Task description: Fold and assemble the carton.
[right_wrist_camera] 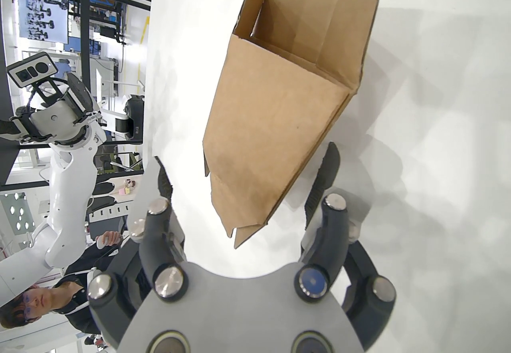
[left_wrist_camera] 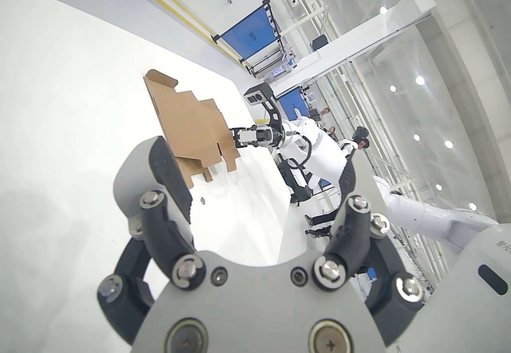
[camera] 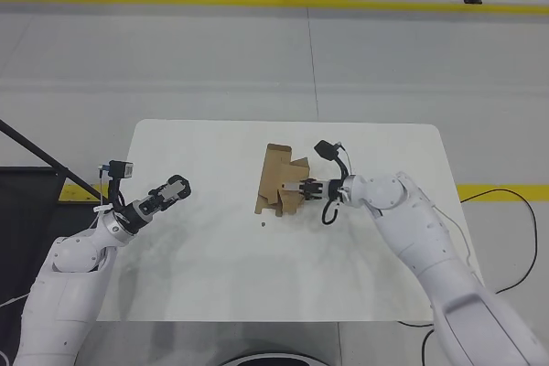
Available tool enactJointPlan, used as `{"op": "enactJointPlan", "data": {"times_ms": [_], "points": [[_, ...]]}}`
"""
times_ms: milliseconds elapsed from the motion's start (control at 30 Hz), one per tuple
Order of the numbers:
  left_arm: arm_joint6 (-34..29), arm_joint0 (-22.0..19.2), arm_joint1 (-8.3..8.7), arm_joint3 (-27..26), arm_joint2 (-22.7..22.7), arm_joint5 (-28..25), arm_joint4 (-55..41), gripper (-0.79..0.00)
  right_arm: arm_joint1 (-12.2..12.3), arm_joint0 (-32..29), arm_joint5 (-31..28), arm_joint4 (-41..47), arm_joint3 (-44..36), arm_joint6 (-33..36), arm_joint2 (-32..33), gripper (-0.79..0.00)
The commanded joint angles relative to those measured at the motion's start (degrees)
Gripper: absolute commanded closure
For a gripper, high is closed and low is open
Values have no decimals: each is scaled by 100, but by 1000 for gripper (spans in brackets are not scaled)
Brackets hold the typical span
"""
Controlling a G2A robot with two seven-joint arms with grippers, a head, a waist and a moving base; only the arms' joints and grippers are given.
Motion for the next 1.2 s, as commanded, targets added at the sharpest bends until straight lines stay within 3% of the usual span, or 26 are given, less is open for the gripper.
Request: {"op": "enactJointPlan", "data": {"times_ms": [0,133,233,433,767,1167], "points": [[0,0,0,0,0,0,0,-785,-18,26,-29,28,81,2,-3,-283],[0,0,0,0,0,0,0,-785,-51,68,-67,62,211,26,-15,-166],[0,0,0,0,0,0,0,-785,-73,90,-102,94,296,27,-15,0],[0,0,0,0,0,0,0,-785,-100,111,-267,132,410,-4,1,0],[166,50,11,-63,21,190,66,-785,17,-85,-1218,-82,228,-467,208,0],[-181,-561,-12,824,402,147,-312,-785,476,-953,-1916,-6,-945,-347,1004,0]]}}
